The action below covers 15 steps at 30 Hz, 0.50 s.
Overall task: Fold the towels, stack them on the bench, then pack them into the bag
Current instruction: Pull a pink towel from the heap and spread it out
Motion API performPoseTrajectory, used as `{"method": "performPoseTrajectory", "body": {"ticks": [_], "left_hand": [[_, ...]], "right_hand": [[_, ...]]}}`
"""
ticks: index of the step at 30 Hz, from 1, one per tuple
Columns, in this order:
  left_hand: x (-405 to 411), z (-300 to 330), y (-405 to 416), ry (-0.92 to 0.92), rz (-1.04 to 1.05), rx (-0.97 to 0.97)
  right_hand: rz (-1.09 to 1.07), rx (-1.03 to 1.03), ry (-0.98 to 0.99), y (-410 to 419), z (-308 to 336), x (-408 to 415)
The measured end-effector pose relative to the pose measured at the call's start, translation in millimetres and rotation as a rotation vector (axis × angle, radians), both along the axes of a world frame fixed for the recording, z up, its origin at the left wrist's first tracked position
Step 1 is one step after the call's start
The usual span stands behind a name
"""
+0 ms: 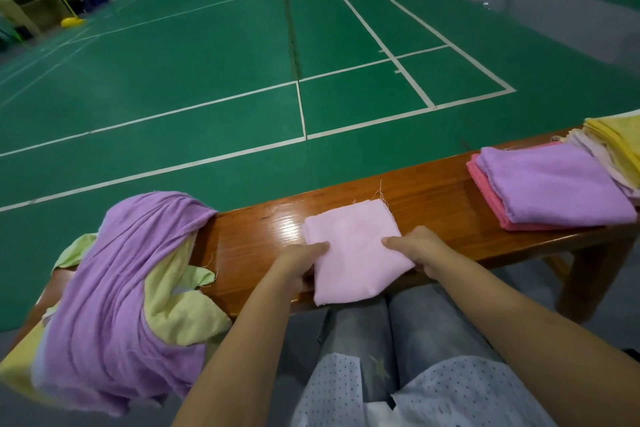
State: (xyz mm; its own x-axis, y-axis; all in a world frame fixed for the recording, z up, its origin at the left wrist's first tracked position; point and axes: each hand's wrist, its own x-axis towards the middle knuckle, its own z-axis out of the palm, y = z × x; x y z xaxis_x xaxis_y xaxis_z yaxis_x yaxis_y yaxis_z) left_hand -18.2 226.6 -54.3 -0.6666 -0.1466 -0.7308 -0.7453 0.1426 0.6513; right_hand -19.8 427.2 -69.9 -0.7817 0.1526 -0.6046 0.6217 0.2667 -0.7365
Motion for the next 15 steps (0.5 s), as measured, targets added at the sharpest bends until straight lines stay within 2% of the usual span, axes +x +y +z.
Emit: {"method": "performPoseTrajectory", "body": {"ticks": [3,5,15], "left_hand": [[3.0,3.0,-0.2,-0.015,0.044,0.14],[3.2,4.5,2.6,0.003,0.047,0.194],[-9.3,18.8,61.5,0.143,-0.003,0.284]], "right_hand": [[0.062,-0.012,-0.027,4.9,6.6,2.1],[0.077,0.002,0.035,7.8,9.0,0.8],[0.08,0.135,0.268,78.1,50.3,-6.2]]}}
